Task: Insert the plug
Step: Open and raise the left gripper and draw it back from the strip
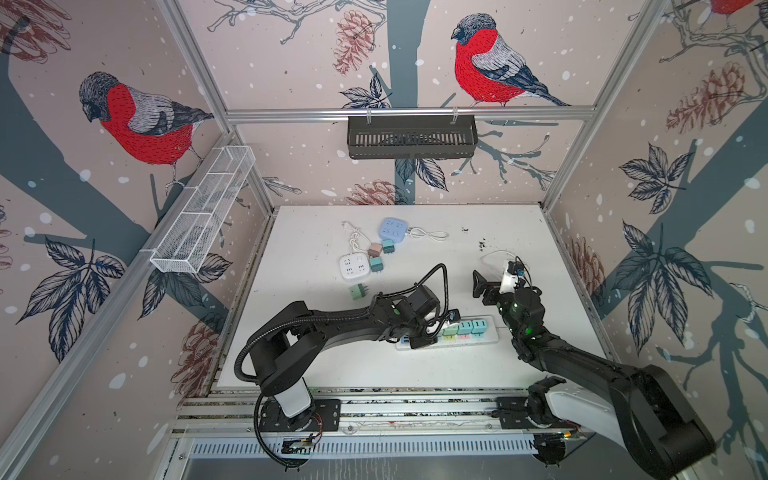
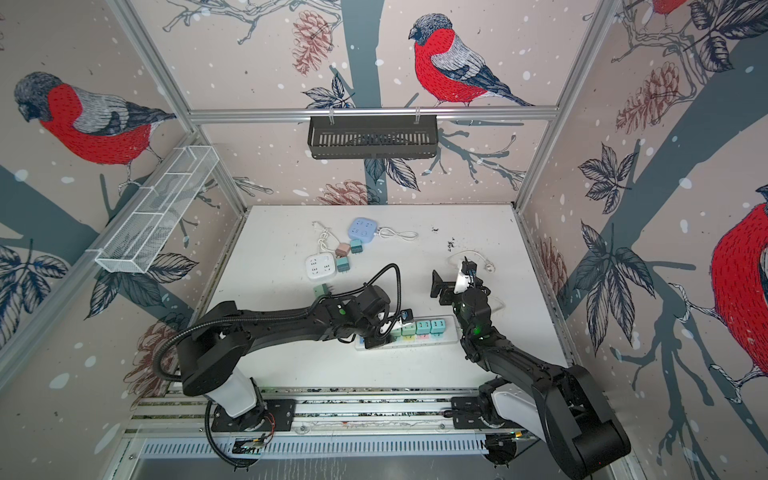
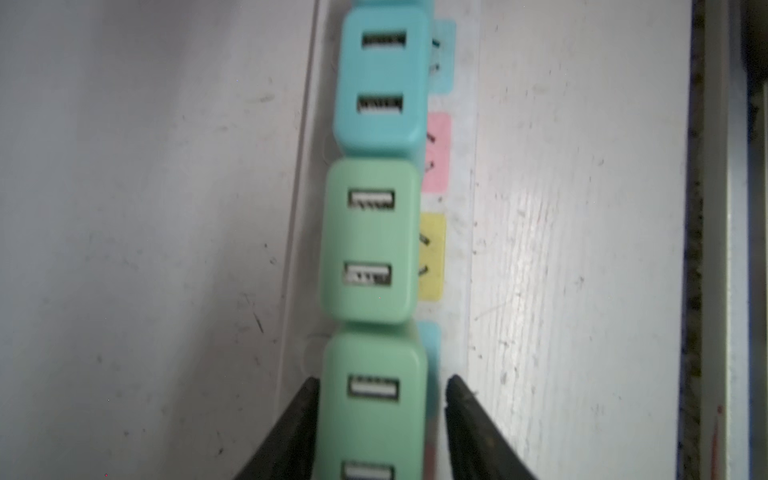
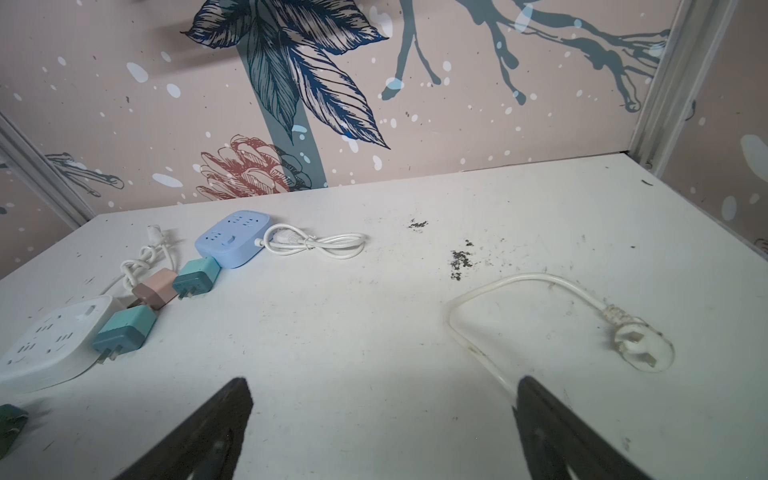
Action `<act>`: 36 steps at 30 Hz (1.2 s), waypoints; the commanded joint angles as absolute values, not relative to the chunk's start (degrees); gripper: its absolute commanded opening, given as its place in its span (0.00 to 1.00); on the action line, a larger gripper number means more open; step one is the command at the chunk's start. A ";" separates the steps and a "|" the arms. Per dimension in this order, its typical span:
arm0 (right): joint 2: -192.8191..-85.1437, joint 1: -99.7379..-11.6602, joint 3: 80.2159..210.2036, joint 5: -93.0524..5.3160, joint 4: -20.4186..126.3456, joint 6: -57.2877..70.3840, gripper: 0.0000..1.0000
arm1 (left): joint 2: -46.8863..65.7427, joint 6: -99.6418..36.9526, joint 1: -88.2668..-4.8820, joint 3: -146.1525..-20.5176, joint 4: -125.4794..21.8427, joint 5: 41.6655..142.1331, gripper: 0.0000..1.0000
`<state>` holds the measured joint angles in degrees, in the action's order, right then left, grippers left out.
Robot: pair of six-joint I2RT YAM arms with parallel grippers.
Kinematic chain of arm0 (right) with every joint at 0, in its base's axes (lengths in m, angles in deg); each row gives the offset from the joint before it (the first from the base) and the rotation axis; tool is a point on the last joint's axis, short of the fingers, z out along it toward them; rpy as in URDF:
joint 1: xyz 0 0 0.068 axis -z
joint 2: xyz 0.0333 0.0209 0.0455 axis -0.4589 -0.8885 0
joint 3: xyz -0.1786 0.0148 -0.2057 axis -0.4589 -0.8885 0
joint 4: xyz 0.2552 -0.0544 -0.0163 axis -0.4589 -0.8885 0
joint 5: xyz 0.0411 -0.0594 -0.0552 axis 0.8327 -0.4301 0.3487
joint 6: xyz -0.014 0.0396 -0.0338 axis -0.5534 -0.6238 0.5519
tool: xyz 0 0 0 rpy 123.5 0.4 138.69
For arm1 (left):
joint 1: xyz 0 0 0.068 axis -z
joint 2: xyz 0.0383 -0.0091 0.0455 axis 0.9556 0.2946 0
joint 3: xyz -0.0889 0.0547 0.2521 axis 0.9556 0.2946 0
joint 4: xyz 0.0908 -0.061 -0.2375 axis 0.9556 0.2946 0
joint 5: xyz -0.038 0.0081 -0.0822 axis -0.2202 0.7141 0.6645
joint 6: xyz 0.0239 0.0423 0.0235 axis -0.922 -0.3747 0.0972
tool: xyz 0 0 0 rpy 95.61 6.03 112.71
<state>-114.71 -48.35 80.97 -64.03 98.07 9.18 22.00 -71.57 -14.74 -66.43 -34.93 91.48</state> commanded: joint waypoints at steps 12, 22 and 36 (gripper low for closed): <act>-113.07 -46.13 81.64 -69.58 94.32 2.83 1.00 | -12.86 -58.52 -14.85 -44.09 -55.69 73.28 0.99; -114.56 -47.15 82.79 -69.48 93.58 3.85 1.00 | -39.29 -40.51 -29.17 -19.54 -71.46 57.28 0.98; -116.85 -50.66 84.65 -72.11 92.81 6.36 1.00 | -52.20 -23.41 -34.72 -14.02 -63.21 35.06 0.99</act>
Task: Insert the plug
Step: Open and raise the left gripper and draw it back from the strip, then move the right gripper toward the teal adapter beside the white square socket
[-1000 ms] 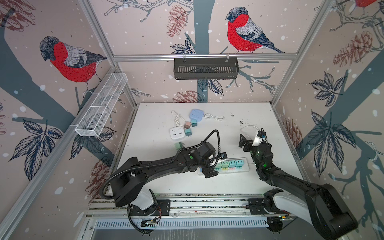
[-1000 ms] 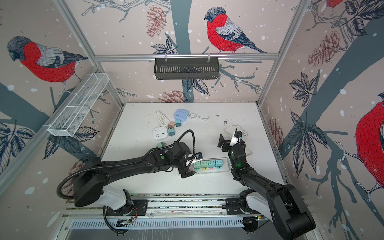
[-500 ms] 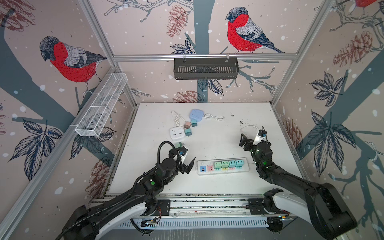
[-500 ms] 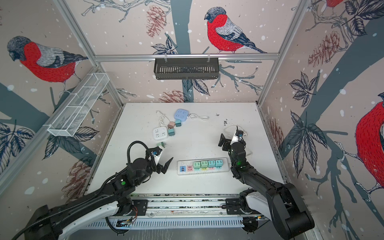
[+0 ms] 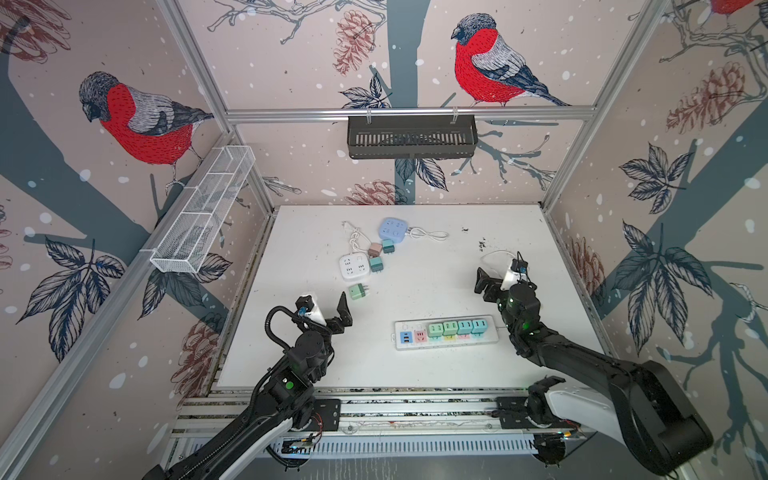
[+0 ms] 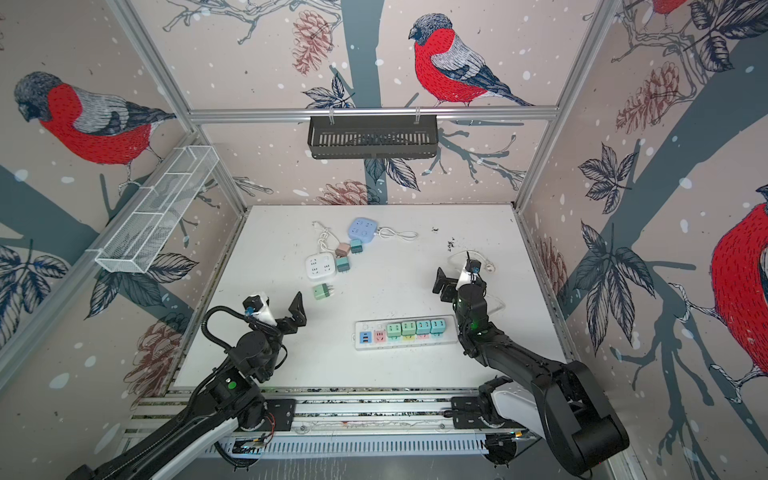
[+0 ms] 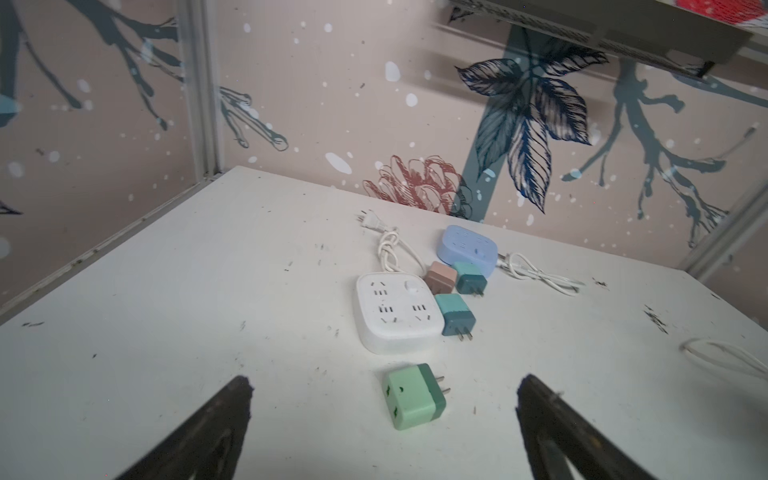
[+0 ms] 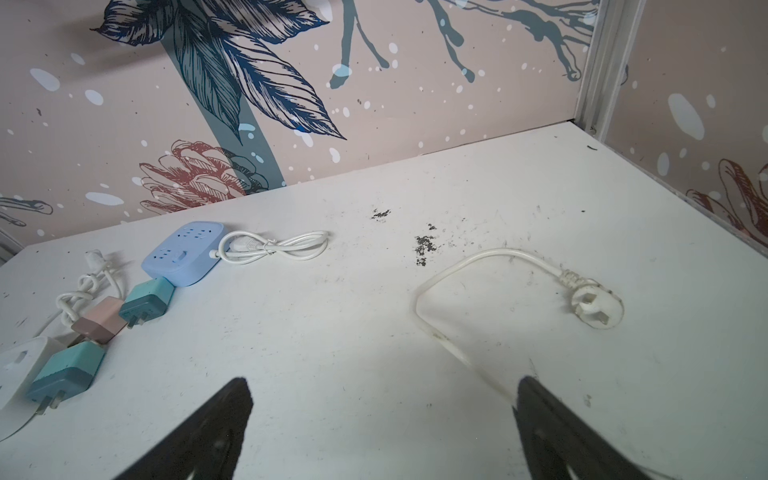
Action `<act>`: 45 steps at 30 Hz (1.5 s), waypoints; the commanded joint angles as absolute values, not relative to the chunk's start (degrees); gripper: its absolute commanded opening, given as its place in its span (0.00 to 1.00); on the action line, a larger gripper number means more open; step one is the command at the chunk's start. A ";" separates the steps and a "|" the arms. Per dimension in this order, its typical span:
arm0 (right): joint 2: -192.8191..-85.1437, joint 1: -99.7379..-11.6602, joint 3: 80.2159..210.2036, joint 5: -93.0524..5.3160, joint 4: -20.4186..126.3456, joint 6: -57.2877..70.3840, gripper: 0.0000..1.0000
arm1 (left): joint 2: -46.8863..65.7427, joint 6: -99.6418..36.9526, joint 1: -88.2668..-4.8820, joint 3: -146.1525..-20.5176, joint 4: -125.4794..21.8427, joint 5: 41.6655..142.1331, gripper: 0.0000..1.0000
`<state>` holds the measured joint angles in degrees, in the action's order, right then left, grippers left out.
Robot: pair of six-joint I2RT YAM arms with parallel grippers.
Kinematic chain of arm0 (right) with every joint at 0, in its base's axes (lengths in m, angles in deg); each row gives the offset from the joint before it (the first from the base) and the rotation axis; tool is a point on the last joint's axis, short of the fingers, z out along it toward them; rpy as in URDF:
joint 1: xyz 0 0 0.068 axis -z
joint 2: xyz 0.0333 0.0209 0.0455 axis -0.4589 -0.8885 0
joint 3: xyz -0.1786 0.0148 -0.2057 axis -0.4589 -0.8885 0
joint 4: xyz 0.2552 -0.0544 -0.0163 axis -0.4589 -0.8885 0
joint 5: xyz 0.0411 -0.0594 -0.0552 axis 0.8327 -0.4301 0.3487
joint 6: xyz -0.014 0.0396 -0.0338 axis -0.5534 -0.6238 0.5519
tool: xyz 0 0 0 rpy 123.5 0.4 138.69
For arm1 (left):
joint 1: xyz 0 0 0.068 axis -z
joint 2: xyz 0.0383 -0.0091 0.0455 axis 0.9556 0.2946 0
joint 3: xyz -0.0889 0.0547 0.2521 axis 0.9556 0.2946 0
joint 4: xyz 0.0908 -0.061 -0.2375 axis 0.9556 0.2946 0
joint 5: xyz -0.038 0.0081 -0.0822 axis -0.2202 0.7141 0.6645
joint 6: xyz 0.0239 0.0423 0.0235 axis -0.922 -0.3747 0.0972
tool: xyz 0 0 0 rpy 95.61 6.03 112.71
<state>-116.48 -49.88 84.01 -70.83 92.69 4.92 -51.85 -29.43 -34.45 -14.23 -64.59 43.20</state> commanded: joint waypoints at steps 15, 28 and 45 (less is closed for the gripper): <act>-120.31 -53.35 95.23 -72.97 78.86 4.61 0.88 | -34.53 -11.23 -34.73 -23.24 -52.88 30.32 0.98; -138.88 -66.65 121.69 -69.54 69.36 0.74 0.81 | -17.65 -10.68 -34.76 -31.69 -48.52 32.95 0.97; -176.71 -73.91 160.28 -66.05 53.33 -1.92 0.72 | -18.11 -9.12 -34.72 -32.22 -46.79 32.43 0.97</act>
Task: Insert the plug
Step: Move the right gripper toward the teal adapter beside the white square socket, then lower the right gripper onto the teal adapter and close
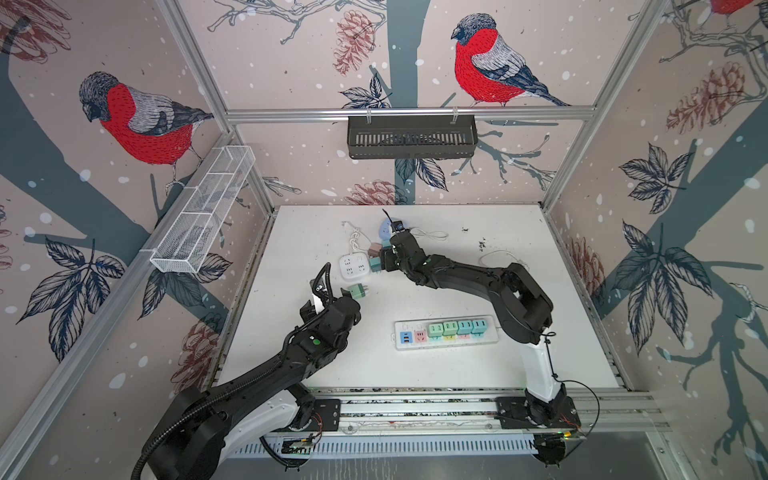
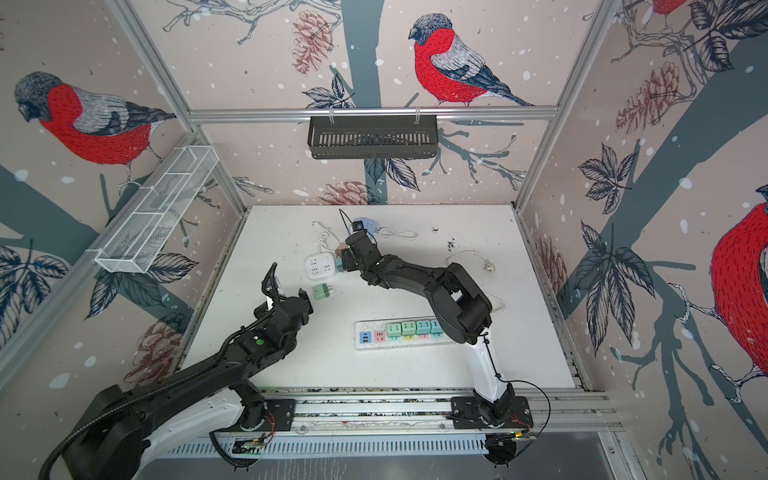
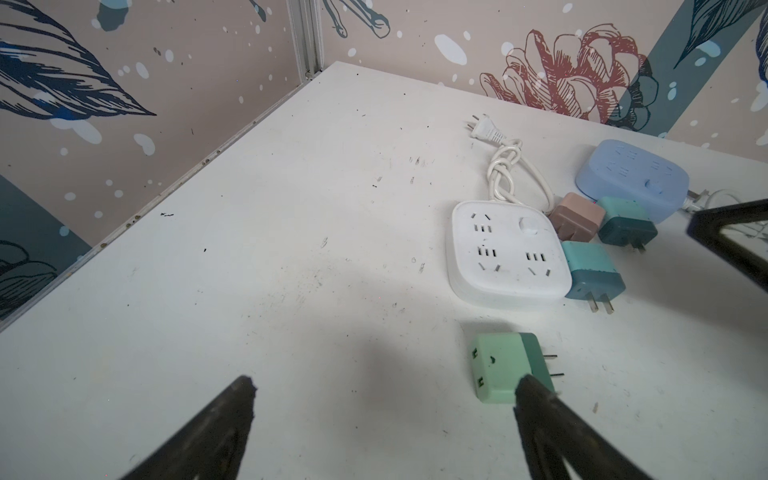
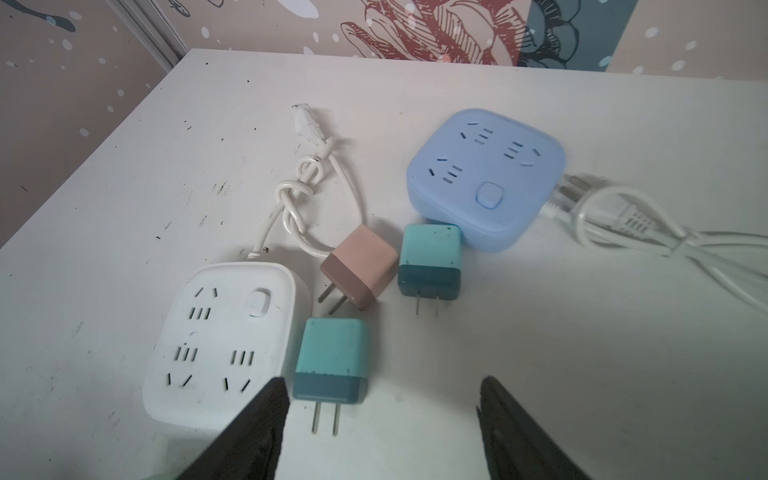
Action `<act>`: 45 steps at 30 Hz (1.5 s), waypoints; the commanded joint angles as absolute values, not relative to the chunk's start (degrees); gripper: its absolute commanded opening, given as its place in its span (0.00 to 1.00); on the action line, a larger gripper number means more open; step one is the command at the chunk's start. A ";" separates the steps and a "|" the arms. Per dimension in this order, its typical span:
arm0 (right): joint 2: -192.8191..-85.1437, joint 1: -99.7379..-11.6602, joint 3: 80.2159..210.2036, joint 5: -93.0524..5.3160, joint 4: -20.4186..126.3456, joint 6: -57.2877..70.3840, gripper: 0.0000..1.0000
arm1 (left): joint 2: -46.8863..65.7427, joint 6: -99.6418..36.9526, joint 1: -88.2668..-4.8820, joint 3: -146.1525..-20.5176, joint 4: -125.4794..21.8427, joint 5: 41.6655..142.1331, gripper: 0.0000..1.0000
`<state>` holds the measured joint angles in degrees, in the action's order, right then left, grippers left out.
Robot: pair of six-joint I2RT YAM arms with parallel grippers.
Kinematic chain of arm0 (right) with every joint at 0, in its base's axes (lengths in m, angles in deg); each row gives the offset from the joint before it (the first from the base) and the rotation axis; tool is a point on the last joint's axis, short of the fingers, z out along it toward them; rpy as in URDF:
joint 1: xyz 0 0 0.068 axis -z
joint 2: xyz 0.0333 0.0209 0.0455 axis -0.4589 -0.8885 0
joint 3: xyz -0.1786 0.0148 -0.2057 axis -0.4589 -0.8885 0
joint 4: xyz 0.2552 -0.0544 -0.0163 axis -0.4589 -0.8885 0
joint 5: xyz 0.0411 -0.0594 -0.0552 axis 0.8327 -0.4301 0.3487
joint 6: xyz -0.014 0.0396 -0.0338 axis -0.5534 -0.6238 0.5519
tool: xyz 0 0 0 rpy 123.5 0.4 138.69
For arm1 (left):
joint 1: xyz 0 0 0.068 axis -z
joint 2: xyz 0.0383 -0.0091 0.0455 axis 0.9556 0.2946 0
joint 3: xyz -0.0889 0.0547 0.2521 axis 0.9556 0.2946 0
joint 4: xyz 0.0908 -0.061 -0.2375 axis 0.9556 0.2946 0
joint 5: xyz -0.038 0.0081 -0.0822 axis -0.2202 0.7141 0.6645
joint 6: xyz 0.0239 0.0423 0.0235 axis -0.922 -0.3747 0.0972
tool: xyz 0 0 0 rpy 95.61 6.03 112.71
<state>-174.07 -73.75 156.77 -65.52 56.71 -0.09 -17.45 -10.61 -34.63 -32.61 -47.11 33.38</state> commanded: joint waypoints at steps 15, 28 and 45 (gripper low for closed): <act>-187.87 -76.02 171.22 -66.32 48.56 -3.43 0.66 | -21.01 -9.16 -34.72 -30.76 -47.60 32.78 0.97; -191.85 -76.37 174.64 -67.90 46.29 -3.02 0.58 | -20.77 -9.45 -34.72 -30.85 -47.95 33.19 0.97; -176.94 -78.40 159.99 -68.46 53.38 -0.64 0.36 | -21.32 -9.45 -34.72 -30.68 -47.92 33.74 0.97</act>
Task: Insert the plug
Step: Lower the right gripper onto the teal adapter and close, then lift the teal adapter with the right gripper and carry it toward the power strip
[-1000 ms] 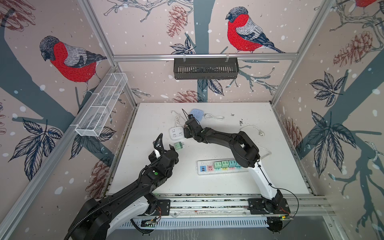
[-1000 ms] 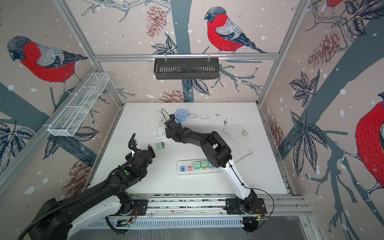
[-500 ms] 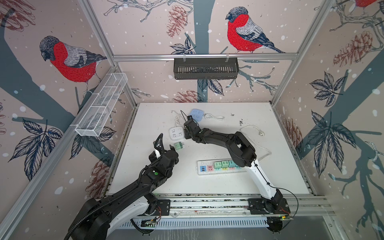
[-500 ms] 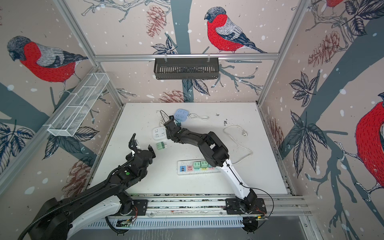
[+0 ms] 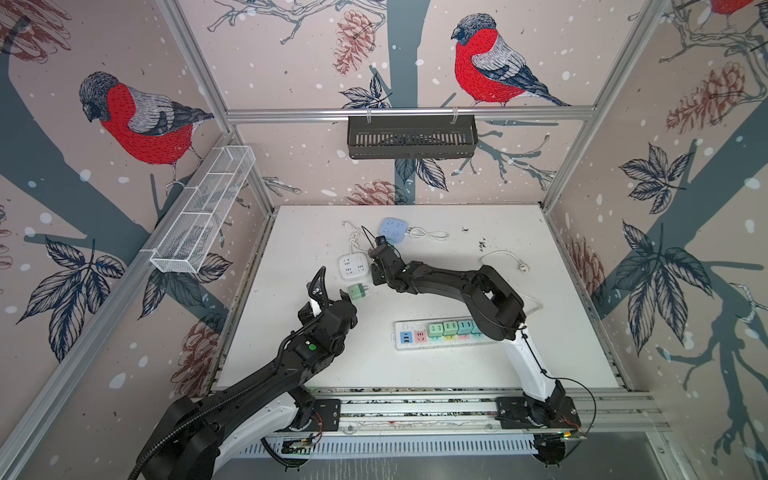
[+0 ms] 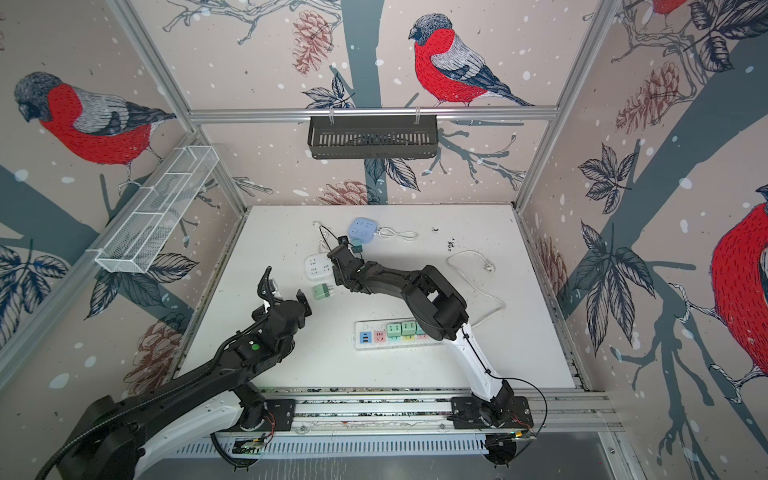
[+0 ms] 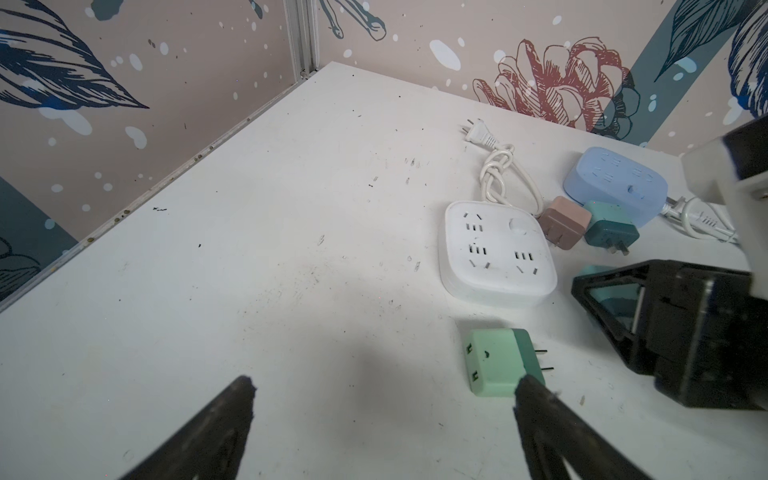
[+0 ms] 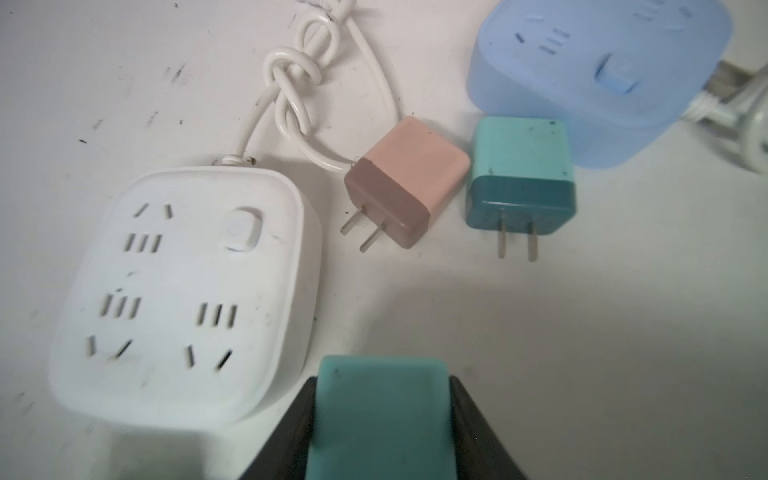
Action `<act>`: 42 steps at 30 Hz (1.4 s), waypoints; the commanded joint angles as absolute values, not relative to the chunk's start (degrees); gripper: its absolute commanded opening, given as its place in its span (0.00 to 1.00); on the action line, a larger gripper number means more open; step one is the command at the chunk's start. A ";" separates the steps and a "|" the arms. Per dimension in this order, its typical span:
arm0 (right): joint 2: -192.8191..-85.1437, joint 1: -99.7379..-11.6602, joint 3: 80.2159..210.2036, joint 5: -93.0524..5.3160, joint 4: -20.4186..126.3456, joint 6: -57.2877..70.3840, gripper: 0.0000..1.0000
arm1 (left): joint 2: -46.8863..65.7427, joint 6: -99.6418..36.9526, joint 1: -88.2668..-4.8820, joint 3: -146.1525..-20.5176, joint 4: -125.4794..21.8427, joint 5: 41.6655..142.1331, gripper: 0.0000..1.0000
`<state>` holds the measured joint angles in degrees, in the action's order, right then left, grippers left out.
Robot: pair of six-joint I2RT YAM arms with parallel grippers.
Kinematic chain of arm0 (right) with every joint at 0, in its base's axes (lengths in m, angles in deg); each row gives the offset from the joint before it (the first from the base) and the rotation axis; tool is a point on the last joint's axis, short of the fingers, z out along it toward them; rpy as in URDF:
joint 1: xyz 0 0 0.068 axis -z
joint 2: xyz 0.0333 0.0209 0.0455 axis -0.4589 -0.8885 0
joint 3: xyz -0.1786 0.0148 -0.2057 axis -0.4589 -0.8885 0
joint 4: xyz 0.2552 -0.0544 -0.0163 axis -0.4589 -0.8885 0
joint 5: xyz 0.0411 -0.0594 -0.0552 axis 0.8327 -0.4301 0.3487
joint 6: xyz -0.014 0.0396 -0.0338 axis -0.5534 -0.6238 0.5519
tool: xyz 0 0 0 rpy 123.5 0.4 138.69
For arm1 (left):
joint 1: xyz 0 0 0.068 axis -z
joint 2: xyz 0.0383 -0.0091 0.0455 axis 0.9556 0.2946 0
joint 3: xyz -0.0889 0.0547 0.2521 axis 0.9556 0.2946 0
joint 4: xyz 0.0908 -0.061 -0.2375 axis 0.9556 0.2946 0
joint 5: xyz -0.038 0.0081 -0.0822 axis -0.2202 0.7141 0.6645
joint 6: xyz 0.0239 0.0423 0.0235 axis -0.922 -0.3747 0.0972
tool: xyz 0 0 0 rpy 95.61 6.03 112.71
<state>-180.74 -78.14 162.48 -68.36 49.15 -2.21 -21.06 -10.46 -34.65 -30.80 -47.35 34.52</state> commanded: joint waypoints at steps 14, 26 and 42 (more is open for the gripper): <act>-145.18 -80.90 129.96 -69.82 66.91 5.51 0.28 | -22.32 -13.88 -34.72 -29.71 -51.35 38.67 0.97; -117.85 -82.13 105.51 -76.98 75.51 11.93 0.22 | -28.13 -23.11 -34.72 -26.45 -57.59 52.21 0.94; -98.26 -82.18 87.28 -75.94 85.40 21.37 0.19 | -39.84 -33.19 -34.68 -23.04 -63.72 70.72 0.88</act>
